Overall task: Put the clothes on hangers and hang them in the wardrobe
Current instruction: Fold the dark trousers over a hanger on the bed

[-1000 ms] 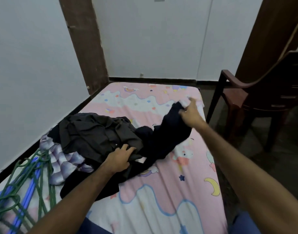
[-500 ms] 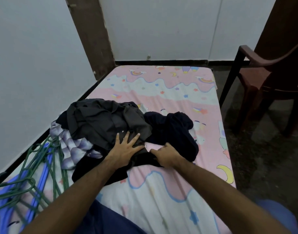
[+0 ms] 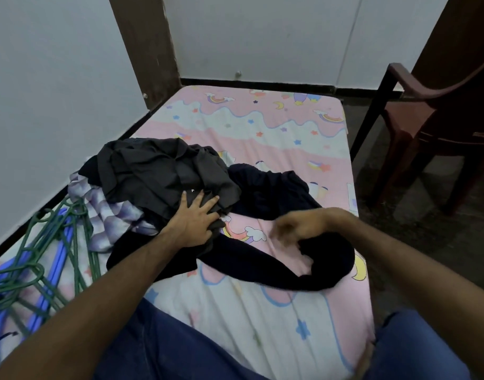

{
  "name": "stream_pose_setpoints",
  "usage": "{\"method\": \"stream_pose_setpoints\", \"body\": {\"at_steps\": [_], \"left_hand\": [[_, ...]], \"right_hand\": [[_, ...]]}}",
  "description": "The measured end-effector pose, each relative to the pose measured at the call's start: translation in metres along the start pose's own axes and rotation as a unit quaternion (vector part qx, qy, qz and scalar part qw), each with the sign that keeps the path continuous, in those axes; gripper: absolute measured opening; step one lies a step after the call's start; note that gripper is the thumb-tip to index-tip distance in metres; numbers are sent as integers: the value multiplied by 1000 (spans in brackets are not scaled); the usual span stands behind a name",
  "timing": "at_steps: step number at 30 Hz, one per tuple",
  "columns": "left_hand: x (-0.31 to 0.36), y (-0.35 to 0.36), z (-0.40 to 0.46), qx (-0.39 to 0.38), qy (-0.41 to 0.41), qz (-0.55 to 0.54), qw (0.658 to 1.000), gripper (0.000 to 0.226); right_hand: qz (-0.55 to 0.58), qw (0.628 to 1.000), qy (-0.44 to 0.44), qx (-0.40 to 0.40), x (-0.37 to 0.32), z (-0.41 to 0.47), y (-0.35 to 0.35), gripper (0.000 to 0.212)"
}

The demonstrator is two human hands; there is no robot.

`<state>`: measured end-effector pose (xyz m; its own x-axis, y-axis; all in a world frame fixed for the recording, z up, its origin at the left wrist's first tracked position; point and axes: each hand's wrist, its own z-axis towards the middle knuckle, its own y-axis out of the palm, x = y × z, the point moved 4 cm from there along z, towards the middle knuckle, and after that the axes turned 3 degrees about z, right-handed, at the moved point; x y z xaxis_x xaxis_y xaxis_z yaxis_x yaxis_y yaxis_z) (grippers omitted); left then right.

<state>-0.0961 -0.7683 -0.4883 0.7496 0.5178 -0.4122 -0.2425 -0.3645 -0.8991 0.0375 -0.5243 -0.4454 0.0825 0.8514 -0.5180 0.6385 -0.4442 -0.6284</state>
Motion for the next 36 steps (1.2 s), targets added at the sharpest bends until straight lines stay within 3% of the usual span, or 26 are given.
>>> {"method": "stream_pose_setpoints", "body": {"at_steps": [3, 7, 9, 11, 14, 17, 20, 24, 28, 31, 34, 36], "left_hand": [[0, -2, -2, 12, -21, -33, 999, 80], [1, 6, -10, -18, -37, -3, 999, 71], [-2, 9, -13, -17, -39, 1, 999, 76], [-8, 10, -15, -16, -44, -9, 999, 80], [-14, 12, -14, -5, -47, -20, 999, 82], [-21, 16, -11, 15, -31, -19, 999, 83], [-30, 14, -9, 34, -15, -11, 999, 81], [-46, 7, -12, 64, -24, 4, 998, 75], [-59, 6, -14, 75, -34, -2, 997, 75], [-54, 8, -13, 72, -29, -5, 997, 72], [-48, 9, -14, 69, -24, -6, 997, 71], [-47, 9, -15, 70, -20, -4, 997, 69]], "right_hand": [[-59, 983, -5, 176, -11, 63, -10, 45], [-135, 957, 123, 227, -4, 128, 13, 82], [-165, 925, 169, 298, 11, 135, 9, 69], [-155, 921, 142, 328, 22, 137, -4, 48], [-47, 968, 28, 245, 19, 119, -18, 35], [-19, 994, -43, 98, 12, 87, -19, 19], [-75, 997, -18, -26, 6, 65, -18, 18], [-159, 979, 31, -124, -20, 43, -27, 8], [-251, 943, 71, -208, -29, 9, -16, 21], [-317, 908, 129, -243, -11, -16, 5, 19], [-383, 884, 166, -210, -5, -26, 8, 4], [-332, 913, 184, -149, -11, -22, 2, 24]]}}
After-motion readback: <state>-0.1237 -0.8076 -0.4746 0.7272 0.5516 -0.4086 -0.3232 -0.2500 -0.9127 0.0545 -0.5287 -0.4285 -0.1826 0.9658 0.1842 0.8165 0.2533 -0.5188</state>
